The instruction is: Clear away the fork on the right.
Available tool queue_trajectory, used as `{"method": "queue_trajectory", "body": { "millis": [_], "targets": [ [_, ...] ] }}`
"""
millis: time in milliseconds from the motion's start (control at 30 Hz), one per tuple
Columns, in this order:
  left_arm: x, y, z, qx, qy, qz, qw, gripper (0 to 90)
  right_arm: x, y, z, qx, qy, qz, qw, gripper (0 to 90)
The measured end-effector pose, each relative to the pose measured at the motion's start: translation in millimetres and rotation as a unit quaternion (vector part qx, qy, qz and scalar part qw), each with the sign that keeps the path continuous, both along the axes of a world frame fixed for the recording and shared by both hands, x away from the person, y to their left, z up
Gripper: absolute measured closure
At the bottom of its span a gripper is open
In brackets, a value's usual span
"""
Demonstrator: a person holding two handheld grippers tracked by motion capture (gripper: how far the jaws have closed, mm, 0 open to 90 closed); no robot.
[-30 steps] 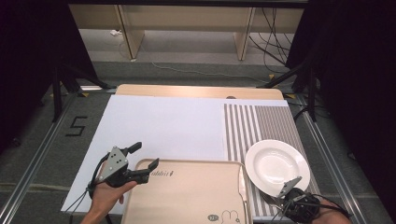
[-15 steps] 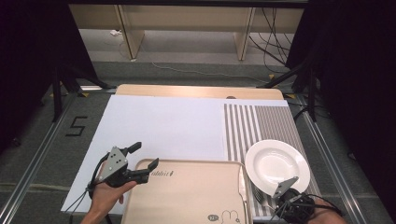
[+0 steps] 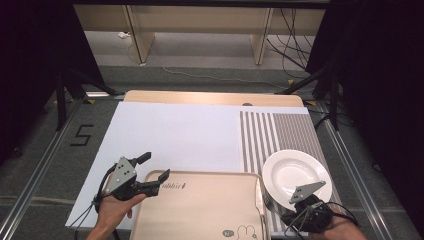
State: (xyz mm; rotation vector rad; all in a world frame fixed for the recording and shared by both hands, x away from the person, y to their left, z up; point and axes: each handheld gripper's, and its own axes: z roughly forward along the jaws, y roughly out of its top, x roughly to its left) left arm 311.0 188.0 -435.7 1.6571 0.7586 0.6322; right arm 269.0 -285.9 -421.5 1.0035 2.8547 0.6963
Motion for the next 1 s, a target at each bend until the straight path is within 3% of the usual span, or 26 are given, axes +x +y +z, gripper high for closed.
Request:
{"method": "queue_trajectory", "body": {
  "millis": [167,433,633,667,1000],
  "targets": [
    [0.2,0.0,-0.1,0.000,0.000,0.000,1.0000,18.2,4.9,1.8,7.9,0.053,0.001,-0.016,0.9985,85.8],
    [-0.2,0.3,0.2,-0.001,0.000,0.001,1.0000,18.2,9.1,5.4,15.1,0.118,-0.010,-0.045,0.9920,85.8],
    [0.1,0.1,-0.1,0.000,0.000,0.001,1.0000,18.2,11.8,14.5,14.0,0.128,-0.007,-0.042,0.9909,85.8],
    [0.0,0.2,-0.1,0.000,0.001,0.001,1.0000,18.2,12.0,16.2,15.5,0.123,0.004,-0.040,0.9916,85.8],
    [-0.3,0.8,0.3,-0.001,-0.001,0.001,1.0000,18.2,11.6,46.8,18.6,0.149,0.025,-0.033,0.9880,85.8]
  ]
}}
